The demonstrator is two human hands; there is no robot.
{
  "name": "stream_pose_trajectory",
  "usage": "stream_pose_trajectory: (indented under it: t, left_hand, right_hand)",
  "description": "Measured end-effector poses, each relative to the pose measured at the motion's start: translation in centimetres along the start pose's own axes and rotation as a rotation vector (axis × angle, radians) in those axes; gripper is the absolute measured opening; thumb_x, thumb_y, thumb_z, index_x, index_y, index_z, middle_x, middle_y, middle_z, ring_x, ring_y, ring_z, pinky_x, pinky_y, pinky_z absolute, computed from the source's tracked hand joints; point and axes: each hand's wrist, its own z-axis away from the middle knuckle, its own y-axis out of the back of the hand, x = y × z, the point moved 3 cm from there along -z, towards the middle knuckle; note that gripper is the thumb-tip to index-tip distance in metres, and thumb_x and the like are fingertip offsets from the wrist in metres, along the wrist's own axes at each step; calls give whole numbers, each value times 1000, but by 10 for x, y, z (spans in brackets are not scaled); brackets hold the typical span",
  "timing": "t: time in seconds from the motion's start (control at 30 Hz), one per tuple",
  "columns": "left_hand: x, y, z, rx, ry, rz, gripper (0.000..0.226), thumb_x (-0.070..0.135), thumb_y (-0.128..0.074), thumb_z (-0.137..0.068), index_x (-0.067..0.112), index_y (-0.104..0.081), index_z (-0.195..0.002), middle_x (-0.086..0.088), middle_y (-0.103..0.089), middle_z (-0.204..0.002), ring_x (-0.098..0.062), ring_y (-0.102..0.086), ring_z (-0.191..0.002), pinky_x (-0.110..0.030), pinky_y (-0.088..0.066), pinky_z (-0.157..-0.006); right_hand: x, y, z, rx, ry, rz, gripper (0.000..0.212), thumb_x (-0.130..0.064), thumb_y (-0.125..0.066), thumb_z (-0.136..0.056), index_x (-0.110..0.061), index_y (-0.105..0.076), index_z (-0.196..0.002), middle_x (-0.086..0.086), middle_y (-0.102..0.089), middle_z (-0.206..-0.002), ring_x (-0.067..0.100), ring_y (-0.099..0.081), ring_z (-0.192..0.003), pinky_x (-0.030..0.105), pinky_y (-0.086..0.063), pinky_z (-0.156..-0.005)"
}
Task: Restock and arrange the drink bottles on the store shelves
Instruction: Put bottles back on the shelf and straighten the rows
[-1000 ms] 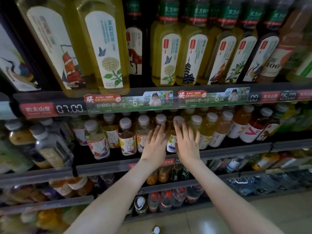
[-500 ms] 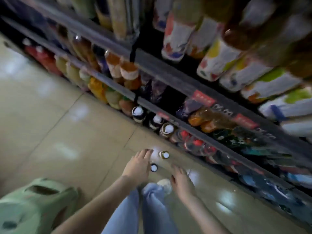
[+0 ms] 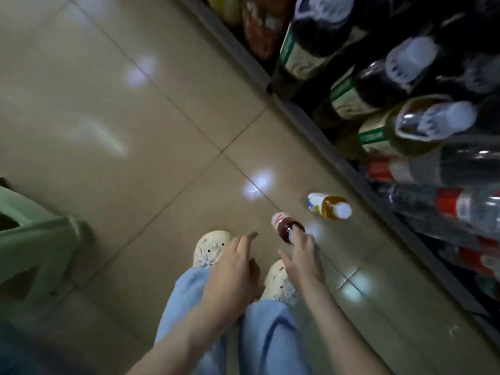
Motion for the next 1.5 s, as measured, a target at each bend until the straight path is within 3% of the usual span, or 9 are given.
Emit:
stream_pose_trajectory:
  t: [0.13,0.27,0.53,0.63,0.83,1.0,1.13,1.4,1.5]
  left_hand:
    - [-41,-21,-8,18,33,49,51,4,-51,-90,8,-41,-139,-8,-46,-138,-24,-45,-126,-14,-27,-94]
    - [-40,-3,15,-10,43,39,54,7,-54,-89,14,-40,-141,-5,-43,-140,-24,-48,-121,-18,-32,-92]
    - [124,130,120,-193,-303,-251,84,29,-65,-84,16,-17,-151,-3,-24,-154,-20,-24,-141,-28,-13,-113]
    - [201,191,164,-170,-424,-223,82,34,-76,-73,12,-36,-141,-7,-48,-137,-24,-44,-126,-26,-27,-103]
    - [338,288,250,-96,-582,-168,61,45,-80,-64,31,-46,-113,11,-59,-102,-15,-59,-96,-23,-40,-75]
    - [429,336,300,-190,-643,-77,71,56,-76,-54,37,-50,-117,11,-66,-107,-10,-62,-100,-35,-51,-89]
    - [493,356,330,-248,-784,-60,61,42,-80,-63,34,-54,-117,14,-66,-106,-4,-61,-98,-32,-52,-88]
    - [588,366,379,-217,-997,-249,46,45,-78,-68,34,-55,-107,17,-64,-98,0,-60,-91,-21,-51,-77]
    - [618,365,397,-222,-1055,-362,48,58,-75,-65,37,-52,-101,17,-62,-99,0,-59,-88,-21,-48,-71]
  right_hand:
    - [0,-19,-31,188,121,23,35,-13,-60,-92,-1,-50,-124,25,-49,-116,42,-57,-100,40,-49,-82]
    - [-6,14,10,182,101,-24,35,-28,-60,-91,-12,-51,-121,14,-52,-117,37,-58,-97,37,-46,-73]
    - [-65,222,251,349,253,-336,27,-42,-72,-76,-31,-57,-96,-17,-63,-88,24,-63,-86,31,-42,-65]
    - [-85,307,333,385,317,-552,28,-54,-65,-69,-39,-49,-86,-26,-60,-89,11,-61,-83,32,-48,-74]
    - [-92,451,445,513,458,-805,24,-26,-74,-81,-29,-57,-98,-20,-64,-91,-1,-59,-86,16,-45,-74]
    - [-87,519,502,519,508,-994,41,-48,-74,-71,-39,-54,-106,-7,-63,-113,10,-61,-106,27,-49,-89]
    - [-84,548,541,490,531,-1085,64,-33,-77,-69,-33,-43,-124,-12,-60,-116,0,-57,-105,20,-49,-85]
    - [-44,603,594,705,536,-1296,35,-24,-83,-71,-19,-63,-99,-3,-72,-77,10,-67,-63,24,-49,-50]
    - [-26,613,610,807,538,-1379,35,-19,-78,-73,-14,-64,-104,2,-74,-87,15,-71,-74,26,-53,-58]
